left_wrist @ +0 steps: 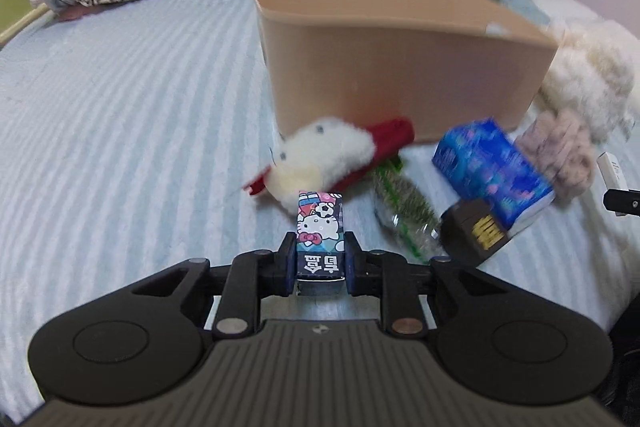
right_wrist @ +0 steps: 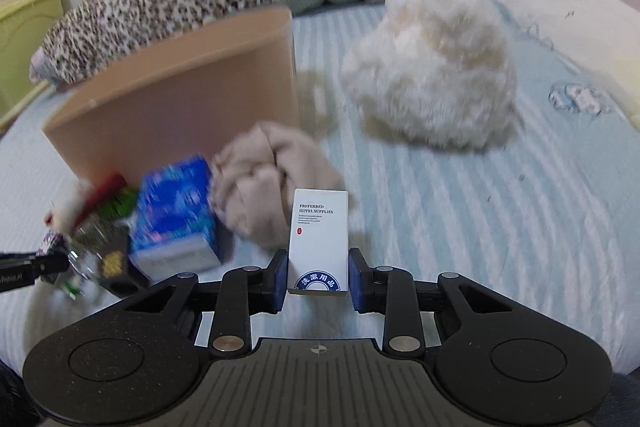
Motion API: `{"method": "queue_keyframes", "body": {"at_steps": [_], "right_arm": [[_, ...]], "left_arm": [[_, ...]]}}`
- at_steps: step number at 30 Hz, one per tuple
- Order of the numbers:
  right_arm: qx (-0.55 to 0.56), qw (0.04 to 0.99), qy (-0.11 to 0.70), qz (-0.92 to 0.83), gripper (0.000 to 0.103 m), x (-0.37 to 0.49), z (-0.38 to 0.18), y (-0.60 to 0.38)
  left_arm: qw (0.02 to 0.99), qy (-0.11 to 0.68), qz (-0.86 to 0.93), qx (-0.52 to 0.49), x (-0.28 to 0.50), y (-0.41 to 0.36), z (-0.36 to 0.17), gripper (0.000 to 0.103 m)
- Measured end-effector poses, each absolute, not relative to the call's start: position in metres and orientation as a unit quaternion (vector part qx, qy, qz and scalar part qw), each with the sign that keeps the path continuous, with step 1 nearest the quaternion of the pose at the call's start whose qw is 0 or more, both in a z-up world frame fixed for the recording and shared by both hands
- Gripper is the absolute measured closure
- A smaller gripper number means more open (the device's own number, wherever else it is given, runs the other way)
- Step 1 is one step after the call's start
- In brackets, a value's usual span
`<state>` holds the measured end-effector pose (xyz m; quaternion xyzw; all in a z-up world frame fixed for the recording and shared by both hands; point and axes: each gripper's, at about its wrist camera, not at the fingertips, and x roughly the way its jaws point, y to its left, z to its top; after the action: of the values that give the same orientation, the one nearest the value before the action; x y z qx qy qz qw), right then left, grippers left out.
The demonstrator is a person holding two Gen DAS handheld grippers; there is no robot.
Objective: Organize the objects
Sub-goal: 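Carry both boxes over the beige basket and open both grippers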
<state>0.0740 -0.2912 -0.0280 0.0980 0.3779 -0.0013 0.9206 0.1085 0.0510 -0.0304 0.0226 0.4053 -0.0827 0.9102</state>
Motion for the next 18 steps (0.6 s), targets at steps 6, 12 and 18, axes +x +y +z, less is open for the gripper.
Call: {"method": "queue_keyframes", "body": {"at_steps": [6,12,18], "right_arm": [[0.086,0.940,0.330,0.017,0.074,0.089,0.010,-0.290],[0.061,0.959,0.276,0.039,0.074,0.124,0.048,-0.267],[0.051,0.963,0.257,0.059,0.074,0.166,0.062,-0.239]], "left_arm": [[0.937,0.338,-0.086,0.016,0.108,0.049,0.020,0.078],[0.949,0.303,-0.080,0.026,0.151,0.027,0.051,0.078],[0.952,0.289,-0.089,0.040,0.203,-0.003,0.062,0.078]]}}
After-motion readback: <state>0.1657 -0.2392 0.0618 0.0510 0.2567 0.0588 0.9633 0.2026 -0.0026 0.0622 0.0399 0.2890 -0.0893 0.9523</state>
